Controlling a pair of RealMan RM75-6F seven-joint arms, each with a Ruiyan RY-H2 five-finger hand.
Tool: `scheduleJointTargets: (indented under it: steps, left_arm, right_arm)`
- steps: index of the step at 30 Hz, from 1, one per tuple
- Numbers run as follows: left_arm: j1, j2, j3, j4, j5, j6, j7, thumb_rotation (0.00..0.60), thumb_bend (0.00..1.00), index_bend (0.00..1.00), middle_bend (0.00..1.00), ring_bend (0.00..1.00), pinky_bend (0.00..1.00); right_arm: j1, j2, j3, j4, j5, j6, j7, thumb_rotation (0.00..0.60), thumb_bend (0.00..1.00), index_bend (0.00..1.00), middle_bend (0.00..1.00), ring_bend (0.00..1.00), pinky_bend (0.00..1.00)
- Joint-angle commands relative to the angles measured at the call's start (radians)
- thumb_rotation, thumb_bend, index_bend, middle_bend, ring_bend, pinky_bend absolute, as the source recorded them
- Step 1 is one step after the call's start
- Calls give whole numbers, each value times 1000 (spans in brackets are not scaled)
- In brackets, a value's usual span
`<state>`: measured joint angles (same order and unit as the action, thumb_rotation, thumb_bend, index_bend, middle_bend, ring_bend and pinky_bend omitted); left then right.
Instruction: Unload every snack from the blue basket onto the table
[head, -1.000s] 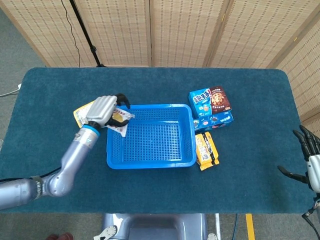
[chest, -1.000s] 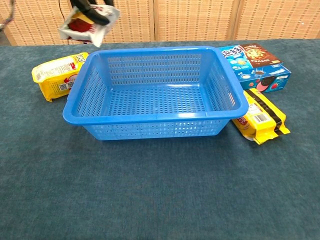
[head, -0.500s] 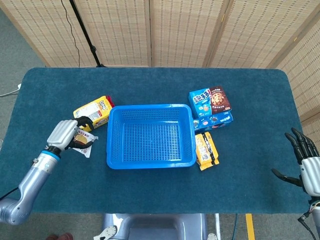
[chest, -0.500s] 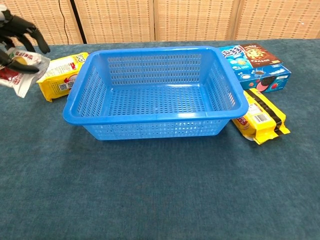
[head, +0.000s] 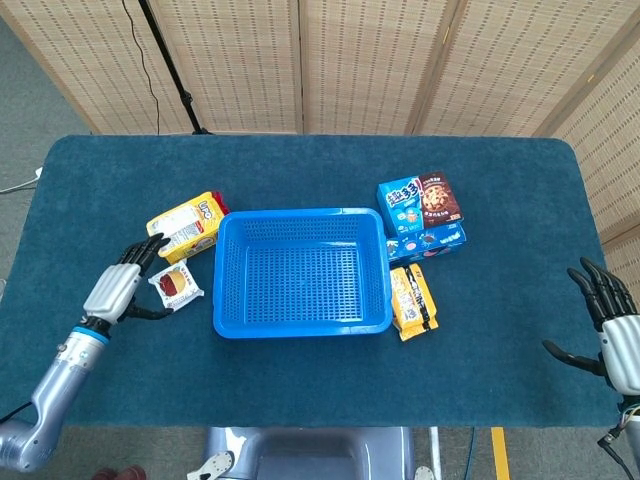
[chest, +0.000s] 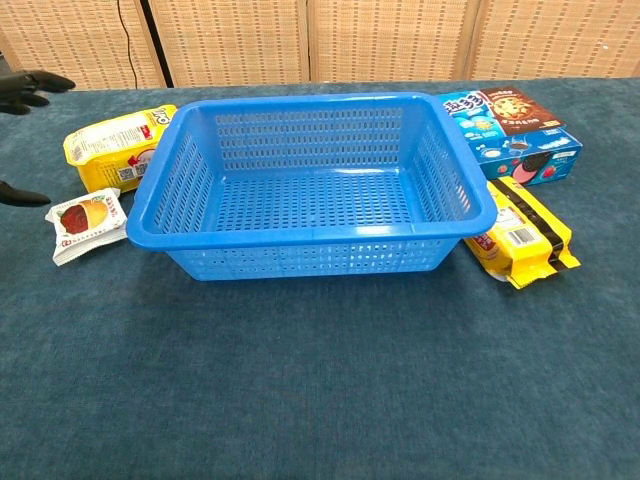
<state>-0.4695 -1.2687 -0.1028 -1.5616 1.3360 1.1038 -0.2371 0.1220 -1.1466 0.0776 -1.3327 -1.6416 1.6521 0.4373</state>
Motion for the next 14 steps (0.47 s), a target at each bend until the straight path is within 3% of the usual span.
scheduleJointTargets:
  steps: [1,3,7,14]
  left_arm:
    - [81,20,17,2,99,164,-42,600,18,0,0,0,0]
    - [166,44,44,3,118,292,-10,600,19,0,0,0,0]
    - [246,57,56,2,109,397,39,600,18,0,0,0,0]
    - [341,72,91,0,133,495,59,600,19,0,0,0,0]
  right_arm:
    - [-8,0,3,0,-3,20,-21,600,0,29,0,0,54]
    - [-19,2,3,-10,-8,41,-64,600,0,26,0,0,43]
    - [-25,11,-7,-28,-7,27,-131,600,0,6,0,0,2]
    - [-31,46,-34,-93,-8,-19,-246,600,0,0,0,0,0]
